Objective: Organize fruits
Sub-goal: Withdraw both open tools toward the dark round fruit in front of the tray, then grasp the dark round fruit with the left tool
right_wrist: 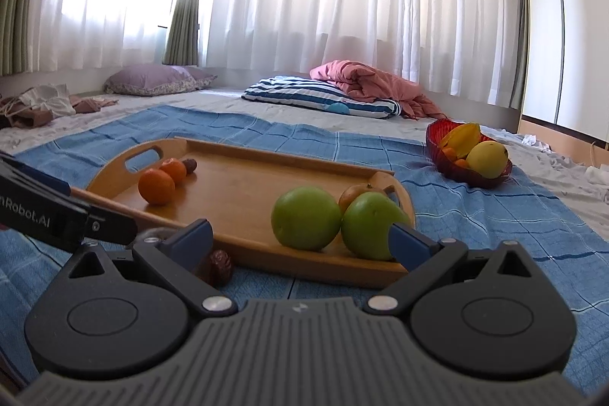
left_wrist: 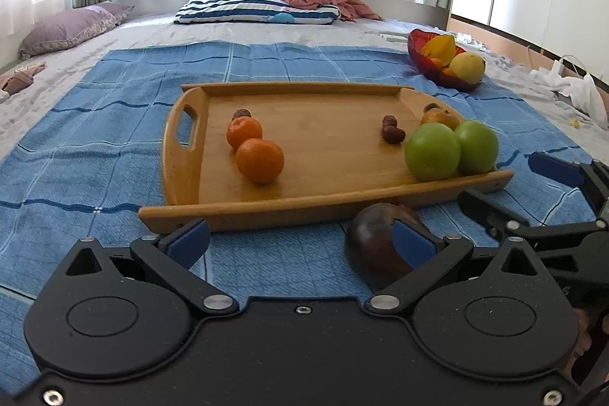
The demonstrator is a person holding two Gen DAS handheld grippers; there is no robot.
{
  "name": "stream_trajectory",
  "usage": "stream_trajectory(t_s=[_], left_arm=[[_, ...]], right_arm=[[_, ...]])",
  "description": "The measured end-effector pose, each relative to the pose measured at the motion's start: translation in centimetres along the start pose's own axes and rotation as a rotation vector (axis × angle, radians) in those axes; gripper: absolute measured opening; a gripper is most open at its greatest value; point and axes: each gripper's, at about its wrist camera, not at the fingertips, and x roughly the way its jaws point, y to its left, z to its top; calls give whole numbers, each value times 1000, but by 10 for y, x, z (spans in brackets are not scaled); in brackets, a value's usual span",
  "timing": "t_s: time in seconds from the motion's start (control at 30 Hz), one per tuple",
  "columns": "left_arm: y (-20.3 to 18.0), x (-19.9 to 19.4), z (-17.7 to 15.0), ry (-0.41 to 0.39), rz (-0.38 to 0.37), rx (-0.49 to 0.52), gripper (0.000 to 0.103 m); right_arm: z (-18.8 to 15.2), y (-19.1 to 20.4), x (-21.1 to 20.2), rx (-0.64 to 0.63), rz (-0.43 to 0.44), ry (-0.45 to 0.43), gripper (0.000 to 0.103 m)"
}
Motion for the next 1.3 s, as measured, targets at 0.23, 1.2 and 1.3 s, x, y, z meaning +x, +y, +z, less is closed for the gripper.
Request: stream_trajectory(t_s=[0.23, 1.2, 1.3], left_arm=[[-8, 2, -1, 15, -31, -4, 103], [-41, 38, -8, 118, -136, -28, 61], [-38, 37, -7, 120, -142, -28, 61]], right_arm=[[-7, -1, -2, -9, 1, 18, 103], [-27, -3, -5, -97, 1, 79, 103], [-27, -1, -4, -92, 5, 84, 103]])
